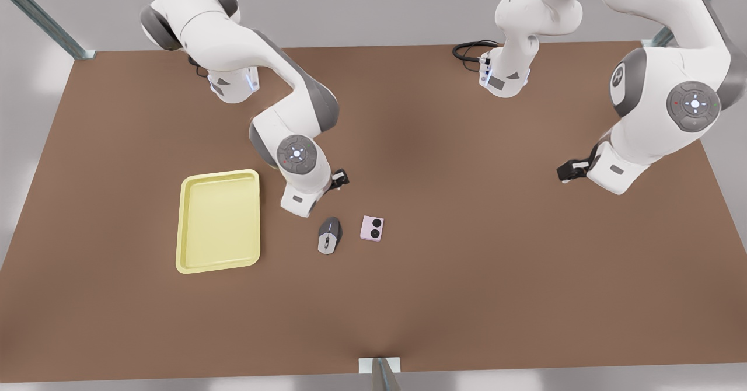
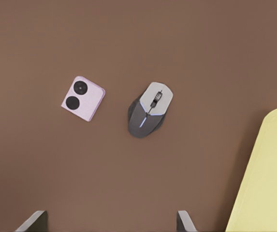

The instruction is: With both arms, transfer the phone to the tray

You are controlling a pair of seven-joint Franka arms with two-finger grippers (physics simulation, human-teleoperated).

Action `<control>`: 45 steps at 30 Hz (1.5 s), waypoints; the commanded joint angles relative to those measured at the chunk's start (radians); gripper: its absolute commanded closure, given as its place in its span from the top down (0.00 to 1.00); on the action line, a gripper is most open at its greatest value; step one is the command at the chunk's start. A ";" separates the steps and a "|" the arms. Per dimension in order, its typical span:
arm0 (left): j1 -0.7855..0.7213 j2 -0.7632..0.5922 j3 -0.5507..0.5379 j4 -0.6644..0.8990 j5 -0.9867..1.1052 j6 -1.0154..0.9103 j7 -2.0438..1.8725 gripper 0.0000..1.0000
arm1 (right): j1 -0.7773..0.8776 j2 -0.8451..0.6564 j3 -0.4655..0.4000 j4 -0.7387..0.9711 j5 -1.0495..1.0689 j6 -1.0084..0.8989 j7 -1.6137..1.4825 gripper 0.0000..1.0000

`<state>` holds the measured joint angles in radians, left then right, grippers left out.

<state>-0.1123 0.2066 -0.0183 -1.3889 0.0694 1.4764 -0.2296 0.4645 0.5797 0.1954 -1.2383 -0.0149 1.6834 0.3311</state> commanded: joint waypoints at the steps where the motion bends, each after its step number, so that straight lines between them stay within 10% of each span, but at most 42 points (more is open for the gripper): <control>1: 0.000 0.013 0.000 0.002 -0.003 -0.002 0.325 1.00 | 0.025 0.055 -0.004 0.031 -0.029 0.162 0.764 1.00; 19: 0.002 0.046 0.008 -0.004 0.000 -0.001 0.363 1.00 | 0.109 0.471 0.006 0.204 -0.123 0.440 1.149 1.00; 45: 0.000 0.048 0.008 -0.002 0.001 -0.001 0.363 1.00 | 0.114 0.526 0.032 0.178 -0.169 0.496 1.066 1.00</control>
<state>-0.1119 0.2558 -0.0107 -1.3918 0.0693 1.4759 0.1036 0.5783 1.1079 0.2269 -1.0600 -0.1836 2.1773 1.3325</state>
